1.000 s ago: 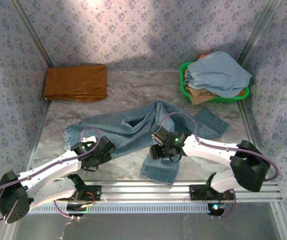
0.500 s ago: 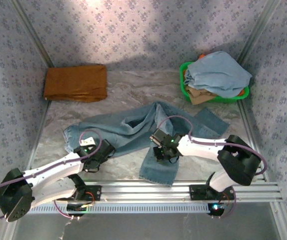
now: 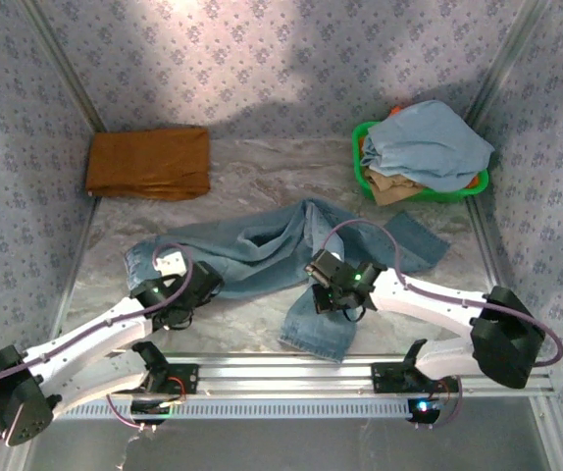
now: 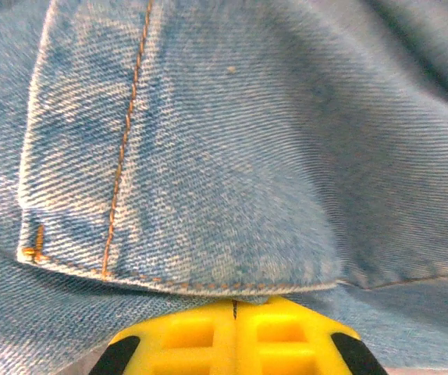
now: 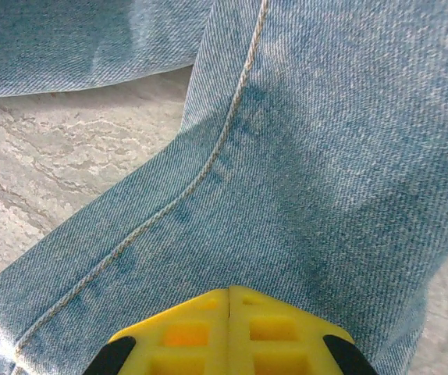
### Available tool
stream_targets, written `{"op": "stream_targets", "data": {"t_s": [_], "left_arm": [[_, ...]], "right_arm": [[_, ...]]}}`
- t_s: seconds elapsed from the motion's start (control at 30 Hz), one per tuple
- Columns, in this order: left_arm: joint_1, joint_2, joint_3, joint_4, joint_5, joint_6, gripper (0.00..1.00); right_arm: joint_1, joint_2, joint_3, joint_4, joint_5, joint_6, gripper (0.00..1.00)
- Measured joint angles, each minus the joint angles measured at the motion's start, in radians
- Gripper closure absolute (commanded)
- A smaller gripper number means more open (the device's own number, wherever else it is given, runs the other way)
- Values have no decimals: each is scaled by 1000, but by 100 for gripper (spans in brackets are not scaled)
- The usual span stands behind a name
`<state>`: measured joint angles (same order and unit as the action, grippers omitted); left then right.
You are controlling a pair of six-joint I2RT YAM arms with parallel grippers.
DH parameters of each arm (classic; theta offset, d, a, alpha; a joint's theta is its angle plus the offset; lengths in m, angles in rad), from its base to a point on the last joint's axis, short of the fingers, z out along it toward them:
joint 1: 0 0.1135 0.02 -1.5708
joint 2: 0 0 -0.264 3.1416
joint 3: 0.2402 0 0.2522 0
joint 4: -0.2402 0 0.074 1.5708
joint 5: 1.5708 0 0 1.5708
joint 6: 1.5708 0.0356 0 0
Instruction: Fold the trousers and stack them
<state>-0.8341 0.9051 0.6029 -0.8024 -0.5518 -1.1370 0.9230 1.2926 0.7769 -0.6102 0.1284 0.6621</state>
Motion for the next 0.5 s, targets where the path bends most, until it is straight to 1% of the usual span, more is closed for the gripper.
{"op": "stream_targets", "data": {"t_s": [0.13,0.27,0.43,0.5], "left_arm": [[0,-16,50,-30,0,28,100],[0,-40,135,-84,-22,67,100],[11,-87,298,-135,-70,144,100],[34,-97,371,-143,-80,187,100]], "right_arm": [[-15,-41,11,-55,41,-3,100],[-60,-118,41,-125,82,-12,100],[-155,-249,130,-199,128,-56,100],[-221,-301,185,-209,130,-80,100]]}}
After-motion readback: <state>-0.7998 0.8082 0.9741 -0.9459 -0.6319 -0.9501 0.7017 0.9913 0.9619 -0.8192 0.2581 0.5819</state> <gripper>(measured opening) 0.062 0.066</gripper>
